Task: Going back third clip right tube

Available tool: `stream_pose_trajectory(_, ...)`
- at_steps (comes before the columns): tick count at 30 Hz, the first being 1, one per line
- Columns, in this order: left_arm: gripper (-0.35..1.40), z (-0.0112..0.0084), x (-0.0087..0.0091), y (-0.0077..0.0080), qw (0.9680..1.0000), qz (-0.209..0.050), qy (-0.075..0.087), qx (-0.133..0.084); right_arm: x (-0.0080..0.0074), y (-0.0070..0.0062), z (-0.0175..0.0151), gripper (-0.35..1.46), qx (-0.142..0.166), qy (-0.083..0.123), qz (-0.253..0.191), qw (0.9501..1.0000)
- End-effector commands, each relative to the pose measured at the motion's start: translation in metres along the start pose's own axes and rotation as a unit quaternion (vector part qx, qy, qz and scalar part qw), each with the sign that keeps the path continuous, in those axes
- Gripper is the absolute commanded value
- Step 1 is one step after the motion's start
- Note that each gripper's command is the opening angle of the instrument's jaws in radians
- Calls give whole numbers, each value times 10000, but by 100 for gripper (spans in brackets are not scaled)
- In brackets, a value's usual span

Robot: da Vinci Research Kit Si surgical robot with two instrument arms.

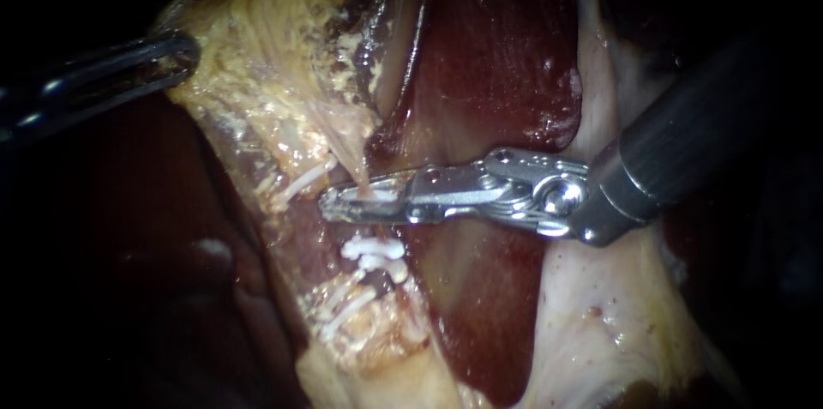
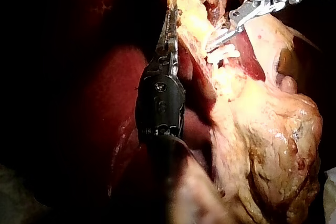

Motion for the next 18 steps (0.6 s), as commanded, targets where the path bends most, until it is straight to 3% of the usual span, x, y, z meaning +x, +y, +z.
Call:
stream_pose_trajectory(1, -35, 0, 0, 0, 10000, -5, 1, -23, 0, 0, 0, -35, 3, -1, -1, 10000)
stream_pose_trajectory(3, -35, 0, 0, -1, 10000, -9, -2, -40, 0, 0, 0, -35, 17, -7, -2, 10000)
stream_pose_trajectory(6, -35, -1, 0, -1, 10000, -15, -9, -78, 0, 0, 0, 23, 40, -32, -2, 10000)
stream_pose_trajectory(9, -35, -1, 0, -1, 10000, -20, -10, -84, 0, 0, -1, 48, 82, 31, 30, 10000)
stream_pose_trajectory(18, -35, 0, 1, -3, 10000, -23, -8, -67, -2, 18, -6, 60, -279, 193, -449, 9984)
